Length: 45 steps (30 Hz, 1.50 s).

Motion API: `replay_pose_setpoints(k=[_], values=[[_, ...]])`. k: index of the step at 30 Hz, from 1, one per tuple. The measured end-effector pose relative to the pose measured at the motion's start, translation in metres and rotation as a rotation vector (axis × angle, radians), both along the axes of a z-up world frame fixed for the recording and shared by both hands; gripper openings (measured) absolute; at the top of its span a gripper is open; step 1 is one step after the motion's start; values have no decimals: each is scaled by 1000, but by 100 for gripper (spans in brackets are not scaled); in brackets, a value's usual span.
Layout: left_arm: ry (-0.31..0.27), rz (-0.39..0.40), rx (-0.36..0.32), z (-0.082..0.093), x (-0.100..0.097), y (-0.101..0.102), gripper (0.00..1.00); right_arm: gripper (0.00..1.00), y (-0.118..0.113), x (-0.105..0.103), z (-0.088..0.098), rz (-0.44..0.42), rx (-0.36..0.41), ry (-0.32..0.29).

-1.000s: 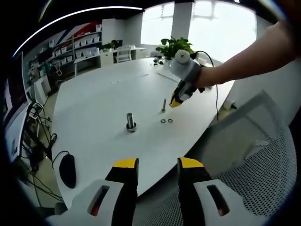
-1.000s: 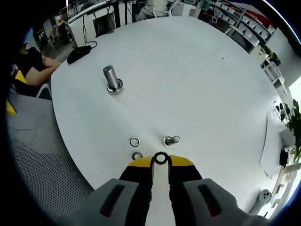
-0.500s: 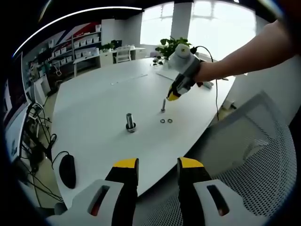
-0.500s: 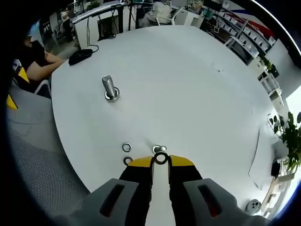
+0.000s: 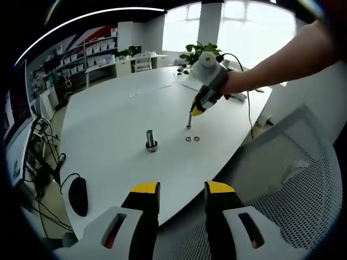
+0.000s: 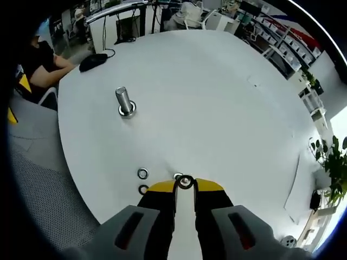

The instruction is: Place the washer onto the threaded stud by aligning its center hole with the stud, sliding it down to the base, and recovering from edge contact or off-axis alignment until the washer reaches the visible bottom stop.

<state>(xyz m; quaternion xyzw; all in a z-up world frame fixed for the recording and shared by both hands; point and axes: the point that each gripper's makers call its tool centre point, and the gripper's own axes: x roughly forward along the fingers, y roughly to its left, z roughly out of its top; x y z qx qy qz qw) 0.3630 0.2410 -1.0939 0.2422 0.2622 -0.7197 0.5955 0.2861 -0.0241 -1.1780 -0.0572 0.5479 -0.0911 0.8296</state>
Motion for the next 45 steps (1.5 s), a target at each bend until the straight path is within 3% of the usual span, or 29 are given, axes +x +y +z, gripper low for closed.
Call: replay_pose_setpoints(k=[20,27,38,45], values=[[0,10,12,-3,2,0,31,14,0,-2,-17,18,26,58],[-1,15,21,-3,3,1,31,14,1,-3,-40,41,39,92],[-3,23,36,-6,4,2,30,15,3,-10,-47,26,81,123],[-6,27,43,-8,5,3,30,15,0,-9,-47,22,93,107]])
